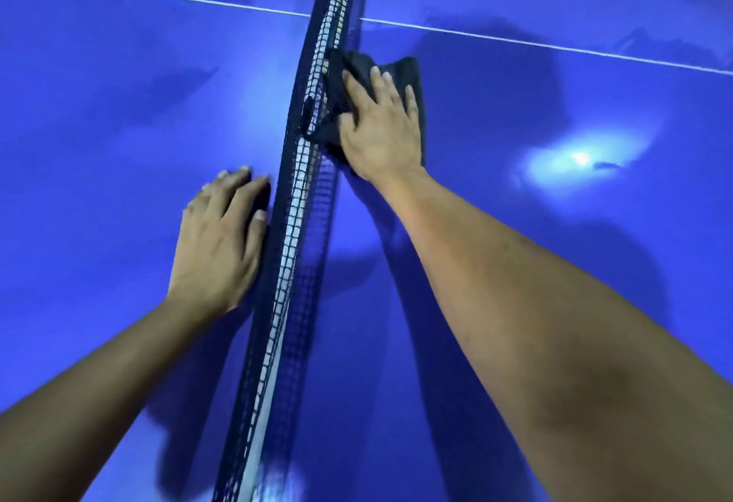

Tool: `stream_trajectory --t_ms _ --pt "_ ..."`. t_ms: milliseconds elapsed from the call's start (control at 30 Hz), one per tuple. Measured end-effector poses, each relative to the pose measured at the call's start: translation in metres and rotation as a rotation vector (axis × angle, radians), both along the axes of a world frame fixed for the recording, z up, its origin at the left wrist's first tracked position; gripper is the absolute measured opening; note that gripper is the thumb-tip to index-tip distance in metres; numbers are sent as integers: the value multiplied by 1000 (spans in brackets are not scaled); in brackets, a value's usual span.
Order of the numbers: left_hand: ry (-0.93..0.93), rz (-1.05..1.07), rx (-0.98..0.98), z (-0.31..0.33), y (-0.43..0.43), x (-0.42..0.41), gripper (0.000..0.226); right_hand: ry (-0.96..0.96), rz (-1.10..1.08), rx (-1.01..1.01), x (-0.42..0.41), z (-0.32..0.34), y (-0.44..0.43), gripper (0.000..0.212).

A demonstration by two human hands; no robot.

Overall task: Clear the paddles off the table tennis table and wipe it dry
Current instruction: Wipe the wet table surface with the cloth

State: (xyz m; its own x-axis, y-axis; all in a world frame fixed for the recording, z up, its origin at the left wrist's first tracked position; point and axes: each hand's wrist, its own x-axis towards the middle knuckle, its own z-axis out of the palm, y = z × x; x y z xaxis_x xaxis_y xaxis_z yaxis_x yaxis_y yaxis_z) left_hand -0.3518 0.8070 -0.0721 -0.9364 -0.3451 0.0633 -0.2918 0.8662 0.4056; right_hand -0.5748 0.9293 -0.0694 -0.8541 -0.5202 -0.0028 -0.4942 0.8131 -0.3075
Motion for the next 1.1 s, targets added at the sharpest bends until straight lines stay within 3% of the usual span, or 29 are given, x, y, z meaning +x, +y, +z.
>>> stream_trajectory --t_ms 133,367,533,733,867,1000,1100 --pt "-96 -28 -30 6 20 64 57 -2 -31 -12 -2 -3 56 57" --pt "-161 -30 -56 11 33 87 64 58 -358 69 11 -4 239 58" --pt "-180 12 -60 8 36 88 65 -36 -626 106 28 0 316 61" --pt "-137 14 -67 3 34 86 61 -27 -689 135 18 -2 271 67" --pt "-117 10 -79 -4 29 86 58 26 -450 135 27 -1 172 66" --pt "-101 4 -98 -7 27 87 56 61 -172 115 89 -3 60 67" --pt "-90 -11 -99 -8 21 90 57 28 -65 88 127 -5 25 64"
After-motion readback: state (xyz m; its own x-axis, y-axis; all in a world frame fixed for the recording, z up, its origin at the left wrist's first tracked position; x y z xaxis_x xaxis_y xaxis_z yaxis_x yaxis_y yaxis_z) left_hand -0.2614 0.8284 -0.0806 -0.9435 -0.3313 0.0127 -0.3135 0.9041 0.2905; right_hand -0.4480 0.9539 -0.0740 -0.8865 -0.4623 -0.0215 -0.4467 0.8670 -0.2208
